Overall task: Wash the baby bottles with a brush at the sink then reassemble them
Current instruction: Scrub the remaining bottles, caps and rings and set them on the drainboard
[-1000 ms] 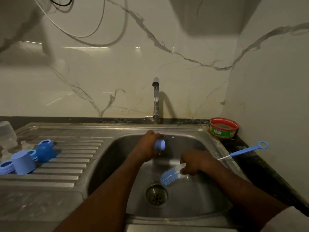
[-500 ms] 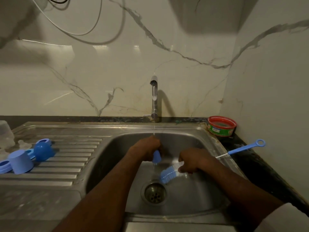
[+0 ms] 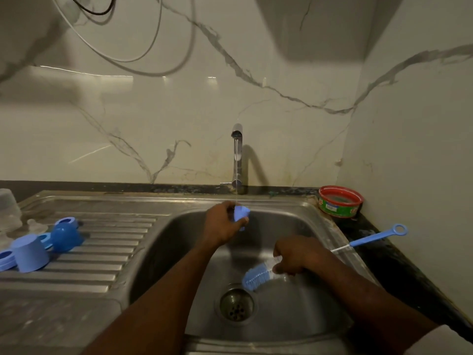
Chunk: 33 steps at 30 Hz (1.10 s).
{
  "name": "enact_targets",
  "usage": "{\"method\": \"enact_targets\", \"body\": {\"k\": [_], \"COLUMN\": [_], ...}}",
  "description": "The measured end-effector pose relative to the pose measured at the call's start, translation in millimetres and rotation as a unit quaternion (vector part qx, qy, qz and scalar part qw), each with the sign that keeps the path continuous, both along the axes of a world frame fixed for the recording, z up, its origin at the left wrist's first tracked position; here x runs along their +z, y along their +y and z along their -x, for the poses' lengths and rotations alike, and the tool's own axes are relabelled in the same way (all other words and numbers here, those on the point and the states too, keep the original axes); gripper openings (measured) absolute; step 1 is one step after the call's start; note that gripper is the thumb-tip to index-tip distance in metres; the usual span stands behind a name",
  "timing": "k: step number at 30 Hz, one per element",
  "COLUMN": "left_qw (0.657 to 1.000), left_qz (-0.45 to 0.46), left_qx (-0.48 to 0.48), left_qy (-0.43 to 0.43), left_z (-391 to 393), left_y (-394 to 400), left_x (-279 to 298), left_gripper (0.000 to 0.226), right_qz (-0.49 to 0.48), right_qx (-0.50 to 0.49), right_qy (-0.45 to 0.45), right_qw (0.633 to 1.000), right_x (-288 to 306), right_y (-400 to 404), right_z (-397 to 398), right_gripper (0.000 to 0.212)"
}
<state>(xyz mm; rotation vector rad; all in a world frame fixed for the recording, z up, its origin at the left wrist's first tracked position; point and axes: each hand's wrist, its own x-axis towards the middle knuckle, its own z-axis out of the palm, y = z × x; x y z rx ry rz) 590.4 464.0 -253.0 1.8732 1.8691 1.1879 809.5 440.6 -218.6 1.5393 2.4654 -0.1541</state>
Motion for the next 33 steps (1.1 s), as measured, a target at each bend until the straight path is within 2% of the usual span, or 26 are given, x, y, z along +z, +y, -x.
{"method": "enact_targets", "body": {"k": [3,7,10,14,17,21,24,27,29,31,33], "left_qw": [0.999,0.995,0.998,0.996,0.994,0.998,0.998,0.997,0.999,0.992,0.981], "left_qz": [0.051,-0.045,0.002,-0.046,0.023,-0.038,0.000,-0.063,-0.031,0.053,0.133], "left_qx": [0.013,0.063,0.059,0.072,0.077,0.057,0.051,0.040,0.011,-0.033,-0.046], "left_qy": [0.002,-0.065,0.018,0.006,0.068,0.008,0.048,-0.024,0.019,0.107,0.136], "left_z": [-1,0,1,-2,-4,-1,-2,-4,-6,-5,-4], "left_y": [0,-3,-8,-8,-11,-7,-8,-8,-11,-18,-26], "left_x": [-4,7,4,7,6,3,2,12,15,12,10], "left_gripper": [0.042,0.044,0.044,0.046,0.049,0.047,0.046,0.049,0.044,0.041,0.047], "right_qz": [-0.001,0.004,0.002,0.005,0.005,0.003,0.008,0.006,-0.015,-0.040,-0.054], "right_qx": [0.005,0.002,0.002,-0.005,-0.008,-0.016,-0.023,-0.025,-0.016,-0.008,-0.011], "right_qy": [-0.009,0.000,-0.009,0.002,-0.003,0.003,0.011,0.016,0.005,-0.019,-0.027], "right_qw": [1.000,1.000,1.000,1.000,1.000,1.000,1.000,1.000,1.000,0.999,0.998], "right_x": [0,1,2,3,5,5,3,6,8,10,11], "right_y": [-1,0,-3,-4,-5,-5,-5,-6,-8,-9,-7], "right_z": [0,0,-1,0,-1,-1,-2,-4,-5,-5,-7], "right_gripper": [0.032,0.027,0.027,0.028,0.029,0.029,0.031,0.036,0.040,0.043,0.044]}}
